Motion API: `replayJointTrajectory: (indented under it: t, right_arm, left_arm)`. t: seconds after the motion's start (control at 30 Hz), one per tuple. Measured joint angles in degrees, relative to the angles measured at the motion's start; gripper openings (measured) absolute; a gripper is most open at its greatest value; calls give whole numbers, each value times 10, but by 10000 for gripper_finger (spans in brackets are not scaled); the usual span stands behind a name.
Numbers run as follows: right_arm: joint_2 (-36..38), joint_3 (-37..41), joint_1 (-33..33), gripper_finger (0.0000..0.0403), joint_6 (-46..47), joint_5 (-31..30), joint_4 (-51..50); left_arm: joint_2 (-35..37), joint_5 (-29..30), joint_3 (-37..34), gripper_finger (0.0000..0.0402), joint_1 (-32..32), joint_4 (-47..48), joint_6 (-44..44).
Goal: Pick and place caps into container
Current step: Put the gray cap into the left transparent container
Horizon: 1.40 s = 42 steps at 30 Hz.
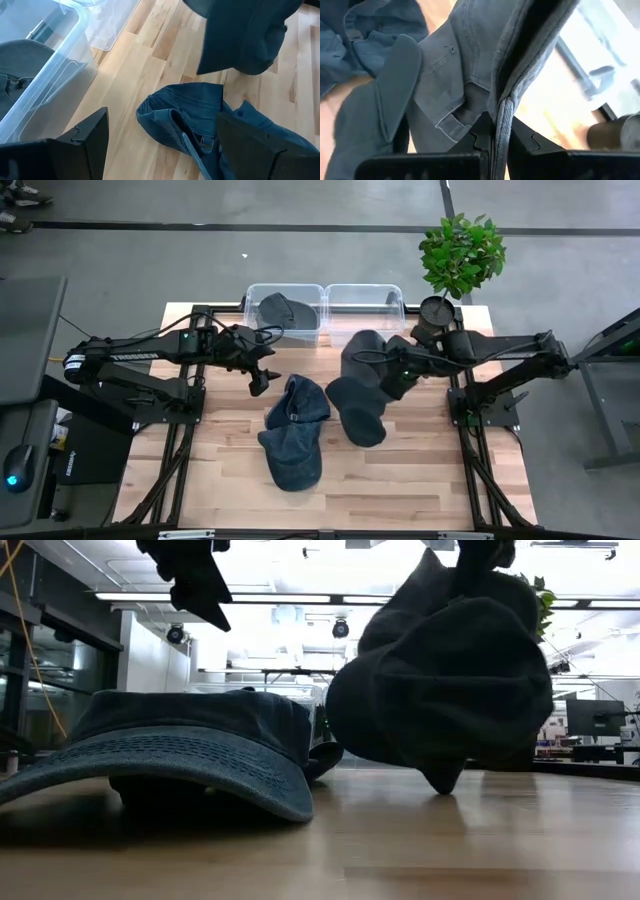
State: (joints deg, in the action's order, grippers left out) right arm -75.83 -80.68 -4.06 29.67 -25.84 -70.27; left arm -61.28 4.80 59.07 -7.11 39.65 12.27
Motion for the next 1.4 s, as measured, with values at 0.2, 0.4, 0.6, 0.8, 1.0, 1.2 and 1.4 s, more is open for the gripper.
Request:
replayJointTrajectory:
  t: [0.2,0.4,0.6,0.8,1.0,1.2,1.4]
  right_arm:
    - [-2,0,28,19,-60,-11,16]
    - [-2,0,57,19,-117,26,61]
    - [-12,0,57,19,-188,85,139]
    - [-13,0,66,19,-256,74,144]
    - [-13,0,97,19,-313,88,148]
    - [-13,0,119,19,-363,149,171]
    - [-13,0,132,19,-399,195,190]
  left_arm:
    - [0,0,0,293,0,-26,0]
    - [0,0,0,293,0,-47,1]
    - [0,-1,0,293,0,-69,29]
    - [0,3,0,293,0,-108,51]
    - [0,33,0,293,0,-161,69]
    - [0,66,0,293,0,-180,90]
    - [0,68,0,293,0,-197,95]
